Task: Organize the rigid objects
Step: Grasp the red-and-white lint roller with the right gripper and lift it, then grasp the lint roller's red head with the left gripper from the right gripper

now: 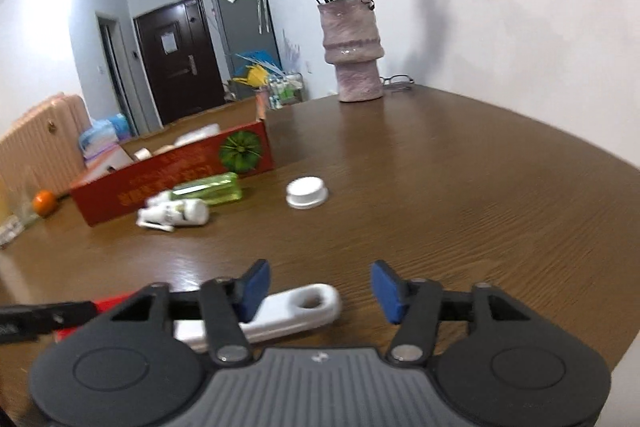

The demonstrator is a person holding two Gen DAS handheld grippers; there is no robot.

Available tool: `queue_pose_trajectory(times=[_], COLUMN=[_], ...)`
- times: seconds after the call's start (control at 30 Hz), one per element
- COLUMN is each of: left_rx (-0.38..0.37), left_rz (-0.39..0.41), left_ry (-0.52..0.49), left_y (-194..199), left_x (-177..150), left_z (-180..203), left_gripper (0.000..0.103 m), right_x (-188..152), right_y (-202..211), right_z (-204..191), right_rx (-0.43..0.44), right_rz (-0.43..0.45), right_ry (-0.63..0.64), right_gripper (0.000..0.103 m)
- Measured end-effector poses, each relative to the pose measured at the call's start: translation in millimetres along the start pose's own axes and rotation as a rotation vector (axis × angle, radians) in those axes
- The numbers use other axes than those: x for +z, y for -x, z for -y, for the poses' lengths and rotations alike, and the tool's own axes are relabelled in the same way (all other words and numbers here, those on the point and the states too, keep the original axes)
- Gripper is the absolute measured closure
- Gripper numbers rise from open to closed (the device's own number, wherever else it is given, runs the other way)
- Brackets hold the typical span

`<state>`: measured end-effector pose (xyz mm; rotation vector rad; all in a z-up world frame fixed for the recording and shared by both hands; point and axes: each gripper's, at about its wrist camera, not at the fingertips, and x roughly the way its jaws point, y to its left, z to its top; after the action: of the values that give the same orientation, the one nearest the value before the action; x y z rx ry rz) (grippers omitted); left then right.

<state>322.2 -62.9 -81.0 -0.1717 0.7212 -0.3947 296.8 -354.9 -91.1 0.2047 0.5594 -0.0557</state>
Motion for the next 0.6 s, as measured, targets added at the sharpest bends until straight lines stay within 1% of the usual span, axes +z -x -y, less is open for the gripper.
queue_pose_trajectory(times=[0.07, 0.1, 0.13, 0.23, 0.3, 0.37, 0.4, 0.47, 0.5, 0.57, 0.6], left_rx=[0.000, -0.001, 0.003, 0.024, 0.033, 0.044, 0.054, 0.057, 0.045, -0.003, -0.011], left_rz=[0.000, 0.002, 0.005, 0.013, 0.015, 0.024, 0.024, 0.007, 0.000, 0.007, 0.012], left_ry=[0.012, 0.016, 0.017, 0.030, 0.041, 0.045, 0.053, 0.111, 0.149, 0.207, 0.214], left_y=[0.3, 0.9, 1.3, 3.3, 4.2, 7.0, 9.2, 13.3, 15.1, 22.3, 25.2], left_x=[-0.2, 0.0, 0.2, 0.1, 0.6, 0.9, 1.1, 2.5, 2.6, 1.3, 0.2], left_z=[-2.1, -3.3, -3.5, -6.2, -8.1, -9.2, -10.4, -16.8, -20.8, -28.8, -30.0], left_gripper=[0.040, 0.040, 0.040, 0.040, 0.041, 0.043, 0.044, 0.044, 0.043, 0.040, 0.036], right_x=[-1.8, -2.1, -3.5, -3.3, -2.3, -3.6, -4.0, -5.1, -6.1, -7.9, -8.7], right_y=[-1.3, -6.0, -7.9, -7.8, -9.5, -9.8, -9.2, -8.7, -8.2, -7.1, -5.8], right_z=[9.2, 11.1, 13.5, 19.0, 17.4, 15.0, 13.3, 10.1, 8.5, 5.8, 5.1], right_rx=[-0.013, -0.017, -0.004, 0.029, 0.044, 0.091, 0.109, 0.132, 0.142, 0.155, 0.160], right_rz=[-0.032, -0.057, -0.075, -0.084, -0.109, -0.133, -0.138, -0.148, -0.150, -0.151, -0.151], right_ry=[0.010, 0.012, 0.009, -0.005, -0.001, -0.009, -0.012, -0.016, -0.020, -0.023, -0.024], right_gripper=[0.065, 0.066, 0.066, 0.066, 0.067, 0.078, 0.079, 0.080, 0.080, 0.080, 0.080])
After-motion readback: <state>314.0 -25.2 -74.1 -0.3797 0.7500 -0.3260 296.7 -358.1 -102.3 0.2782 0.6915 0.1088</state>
